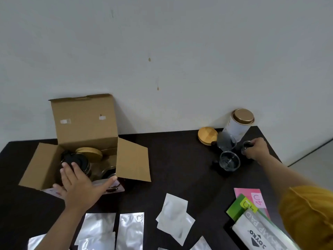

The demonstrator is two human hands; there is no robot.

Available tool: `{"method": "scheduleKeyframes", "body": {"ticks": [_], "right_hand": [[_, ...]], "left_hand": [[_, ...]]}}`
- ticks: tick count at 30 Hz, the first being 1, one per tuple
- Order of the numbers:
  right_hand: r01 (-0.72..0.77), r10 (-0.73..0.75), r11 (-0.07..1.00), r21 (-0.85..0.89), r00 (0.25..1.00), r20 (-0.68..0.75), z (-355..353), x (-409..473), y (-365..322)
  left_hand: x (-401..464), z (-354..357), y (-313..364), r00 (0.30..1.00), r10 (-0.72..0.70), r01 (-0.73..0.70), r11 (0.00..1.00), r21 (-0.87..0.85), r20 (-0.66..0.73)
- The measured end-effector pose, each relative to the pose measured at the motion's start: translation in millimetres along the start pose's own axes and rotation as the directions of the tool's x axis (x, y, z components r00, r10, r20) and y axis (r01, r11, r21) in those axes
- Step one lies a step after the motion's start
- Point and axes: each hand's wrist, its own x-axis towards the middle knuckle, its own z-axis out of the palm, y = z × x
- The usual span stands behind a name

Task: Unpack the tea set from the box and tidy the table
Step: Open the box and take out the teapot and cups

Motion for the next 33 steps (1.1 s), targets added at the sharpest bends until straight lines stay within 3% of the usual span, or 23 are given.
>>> {"method": "scheduleKeyframes", "body": {"ticks": [3, 7, 11, 19, 25, 29, 33], "right_hand": [[0.036, -0.035, 0.993, 0.11, 0.999, -0.016, -9.4, -31.0, -12.3], [0.094, -0.089, 0.987, 0.131, 0.995, -0.041, -11.4, -61.8, -14.5], [0.261, -0.259, 0.96, 0.105, 0.965, -0.027, -8.3, -113.0, -31.2], [0.563, -0.59, 0.779, 0.277, 0.808, 0.015, 49.4, -265.3, -122.1], [0.579, -0.718, 0.679, 0.452, 0.653, 0.241, 113.3, -361.8, -222.0], [0.698, -0.708, 0.677, 0.235, 0.529, 0.469, 148.9, -388.7, -278.1], [0.85, -0.538, 0.495, -0.182, 0.464, 0.704, 176.0, -395.3, -301.9]], "left_hand": [[-0.9, 1.7, 1.4, 1.0, 0.0, 0.0, 1.0, -0.016, -0.014], [0.0, 1.3, -0.9, 1.0, 0.001, -0.002, 1.0, -0.031, -0.011], [-3.5, -2.0, 2.8, 1.0, 0.009, -0.009, 0.998, -0.055, -0.007], [-6.1, -6.7, 3.2, 0.999, 0.02, -0.018, 0.996, -0.092, 0.025], [-7.7, -13.3, 2.2, 0.998, 0.031, -0.024, 0.993, -0.118, 0.058], [-5.4, -14.1, 1.3, 0.997, 0.012, -0.003, 0.993, -0.117, 0.076], [-5.8, -15.7, -0.6, 0.998, 0.022, -0.016, 0.994, -0.108, 0.057]]}}
